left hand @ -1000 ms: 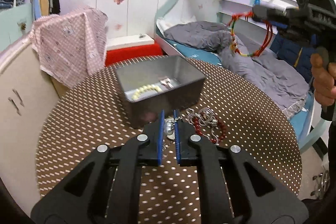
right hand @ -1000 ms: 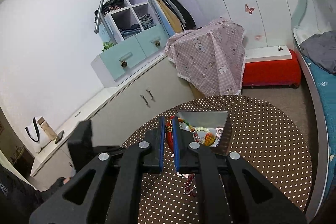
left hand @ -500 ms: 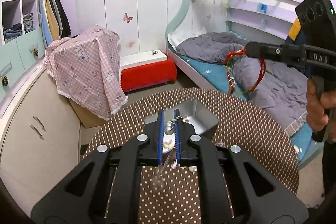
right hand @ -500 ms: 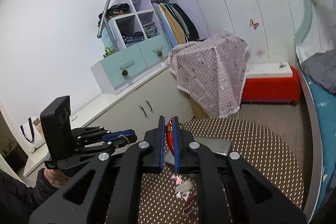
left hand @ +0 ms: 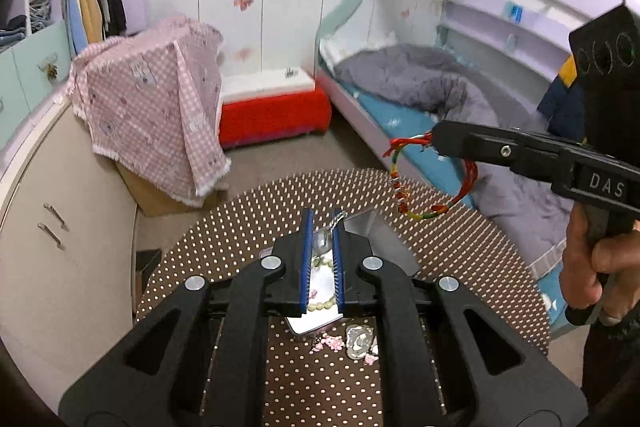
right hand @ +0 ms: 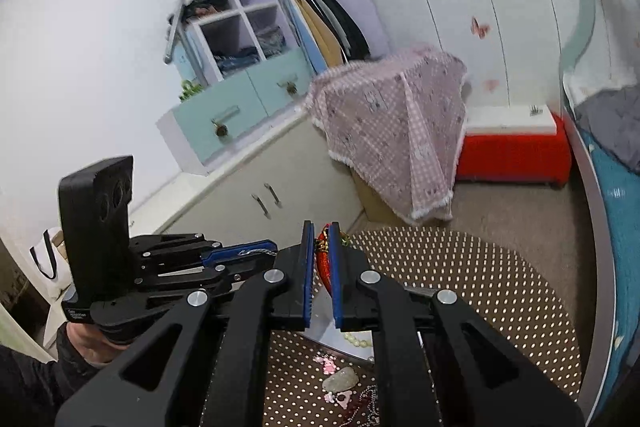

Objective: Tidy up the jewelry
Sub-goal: 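Carry the red necklace over the grey tray and release it, then raise the left gripper away from the tray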

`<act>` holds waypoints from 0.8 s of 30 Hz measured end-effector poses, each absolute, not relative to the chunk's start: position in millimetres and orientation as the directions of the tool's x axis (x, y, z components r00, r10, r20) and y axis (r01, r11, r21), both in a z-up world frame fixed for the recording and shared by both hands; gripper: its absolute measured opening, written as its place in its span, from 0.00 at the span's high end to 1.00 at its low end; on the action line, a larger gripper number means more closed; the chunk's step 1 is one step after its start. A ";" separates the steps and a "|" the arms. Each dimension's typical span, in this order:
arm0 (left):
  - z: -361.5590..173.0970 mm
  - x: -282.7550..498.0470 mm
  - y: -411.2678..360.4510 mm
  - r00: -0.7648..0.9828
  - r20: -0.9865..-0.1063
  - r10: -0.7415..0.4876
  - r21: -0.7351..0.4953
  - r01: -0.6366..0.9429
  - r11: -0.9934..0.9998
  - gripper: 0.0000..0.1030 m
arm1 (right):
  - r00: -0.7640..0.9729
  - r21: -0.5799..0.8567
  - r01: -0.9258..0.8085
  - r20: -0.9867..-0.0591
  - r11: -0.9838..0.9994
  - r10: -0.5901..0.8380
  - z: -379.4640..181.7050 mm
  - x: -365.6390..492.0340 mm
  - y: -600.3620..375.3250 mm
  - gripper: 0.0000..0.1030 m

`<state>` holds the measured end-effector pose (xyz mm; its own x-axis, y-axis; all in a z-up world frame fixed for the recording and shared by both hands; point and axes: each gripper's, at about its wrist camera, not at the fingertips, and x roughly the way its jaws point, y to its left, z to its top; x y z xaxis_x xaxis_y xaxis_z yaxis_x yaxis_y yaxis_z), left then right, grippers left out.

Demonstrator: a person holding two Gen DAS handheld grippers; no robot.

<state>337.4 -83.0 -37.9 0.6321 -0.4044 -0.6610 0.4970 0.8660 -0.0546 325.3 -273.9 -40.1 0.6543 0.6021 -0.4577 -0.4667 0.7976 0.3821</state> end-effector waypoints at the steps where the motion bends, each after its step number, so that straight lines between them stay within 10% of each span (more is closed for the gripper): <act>1: -45.9 346.3 -89.7 0.599 -0.696 -0.395 -0.050 0.508 0.860 0.91 | 0.643 0.393 -0.450 -0.481 0.802 0.596 -48.6 333.2 -274.0 0.94; 3: -55.8 357.9 -97.2 0.567 -0.737 -0.368 -0.037 0.509 0.860 0.90 | 0.621 0.410 -0.422 -0.519 0.808 0.588 -59.5 345.1 -272.7 0.94; 7: -72.1 376.2 -105.9 0.540 -0.789 -0.294 -0.001 0.478 0.879 0.11 | 0.580 0.430 -0.352 -0.597 0.832 0.554 -79.6 361.7 -270.1 0.89; 9: -74.8 378.4 -102.9 0.544 -0.792 -0.277 0.004 0.458 0.889 0.11 | 0.581 0.441 -0.320 -0.608 0.839 0.541 -82.1 363.5 -274.6 0.67; 11: -76.0 378.2 -97.9 0.553 -0.791 -0.261 0.007 0.436 0.900 0.11 | 0.613 0.429 -0.290 -0.604 0.856 0.510 -79.8 360.5 -277.9 0.19; 24: -63.8 359.0 -71.9 0.643 -0.740 -0.199 0.050 0.347 0.937 0.09 | 0.699 0.398 -0.241 -0.561 0.885 0.442 -59.0 339.4 -284.8 0.08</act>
